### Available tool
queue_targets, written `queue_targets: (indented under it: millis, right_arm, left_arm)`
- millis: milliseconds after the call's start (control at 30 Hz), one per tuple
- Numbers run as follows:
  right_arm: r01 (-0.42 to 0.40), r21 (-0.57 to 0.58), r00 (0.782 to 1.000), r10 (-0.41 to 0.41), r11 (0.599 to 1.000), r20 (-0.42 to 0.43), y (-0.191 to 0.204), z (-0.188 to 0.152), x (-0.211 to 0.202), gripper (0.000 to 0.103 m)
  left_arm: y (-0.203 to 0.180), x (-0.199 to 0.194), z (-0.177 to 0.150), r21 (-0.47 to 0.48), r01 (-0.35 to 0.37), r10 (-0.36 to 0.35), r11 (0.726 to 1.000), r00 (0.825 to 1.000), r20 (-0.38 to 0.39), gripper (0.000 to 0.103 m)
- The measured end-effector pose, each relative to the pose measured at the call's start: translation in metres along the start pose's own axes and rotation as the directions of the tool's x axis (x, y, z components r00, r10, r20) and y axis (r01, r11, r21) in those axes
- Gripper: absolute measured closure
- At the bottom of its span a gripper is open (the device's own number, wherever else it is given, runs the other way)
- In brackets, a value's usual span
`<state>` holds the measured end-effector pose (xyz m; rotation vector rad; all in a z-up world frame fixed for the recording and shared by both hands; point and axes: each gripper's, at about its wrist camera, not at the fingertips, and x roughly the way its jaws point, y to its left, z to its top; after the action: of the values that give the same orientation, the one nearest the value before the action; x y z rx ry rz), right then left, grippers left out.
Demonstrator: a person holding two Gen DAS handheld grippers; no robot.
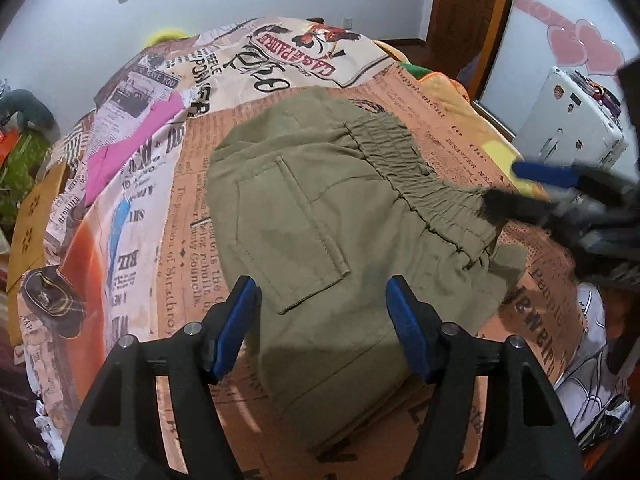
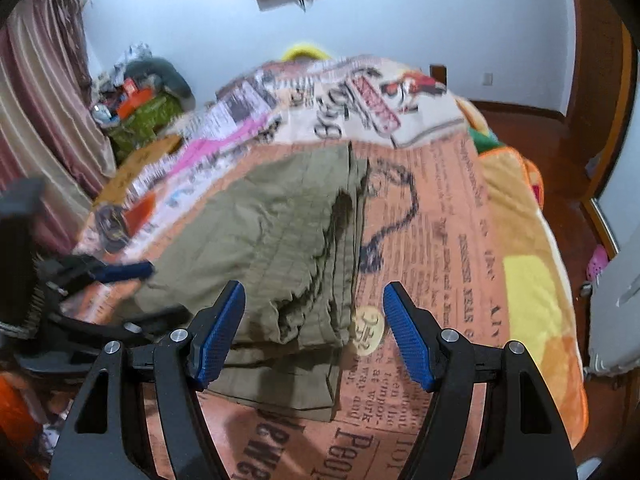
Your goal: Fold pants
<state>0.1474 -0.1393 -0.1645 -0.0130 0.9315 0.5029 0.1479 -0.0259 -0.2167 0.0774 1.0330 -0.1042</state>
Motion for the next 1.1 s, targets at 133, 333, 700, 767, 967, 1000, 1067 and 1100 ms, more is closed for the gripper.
queue_targets:
  millis: [133, 333, 700, 767, 967, 1000, 1067, 1100]
  right_arm:
    - [0.018, 0.032, 0.999, -0.017, 0.999, -0.041, -0.006, -0.017, 0.014, 0.035]
    - [0.007, 0.057, 1.000, -0.005, 0.998, -0.025, -0.012, -0.024, 0.008, 0.031]
    - [-0.006, 0.068, 1.000, 0.008, 0.998, -0.019, -0.014, -0.026, 0.007, 0.031]
    - [-0.010, 0.072, 1.000, 0.011, 0.997, -0.018, -0.016, -0.026, 0.007, 0.031]
    - [-0.016, 0.070, 1.000, 0.017, 0.997, -0.020, -0.017, -0.026, 0.007, 0.031]
    - [-0.017, 0.069, 1.000, 0.018, 0.997, -0.021, -0.017, -0.026, 0.007, 0.031]
    - [-0.017, 0.067, 1.000, 0.018, 0.998, -0.021, -0.018, -0.025, 0.007, 0.031]
    - [-0.015, 0.068, 1.000, 0.017, 0.998, -0.021, -0.018, -0.025, 0.007, 0.031]
  left_arm:
    - [0.016, -0.004, 0.006, -0.023, -0.014, 0.014, 1.000, 1.000, 0.017, 0.032]
    - [0.046, -0.004, 0.030, -0.059, -0.040, 0.043, 0.997, 0.998, 0.041, 0.025]
    - [0.099, 0.038, 0.090, -0.099, -0.152, 0.156, 0.983, 0.987, 0.033, 0.025]
    - [0.107, 0.056, 0.100, -0.105, -0.155, 0.156, 0.982, 0.988, 0.002, 0.025]
    - [0.118, 0.104, 0.120, -0.106, -0.153, 0.144, 0.983, 0.986, -0.089, 0.025]
    - [0.119, 0.113, 0.122, -0.102, -0.151, 0.140, 0.983, 0.984, -0.105, 0.025]
    - [0.120, 0.129, 0.127, -0.098, -0.148, 0.134, 0.984, 0.981, -0.137, 0.025]
    - [0.120, 0.137, 0.129, -0.098, -0.147, 0.131, 0.984, 0.980, -0.153, 0.025]
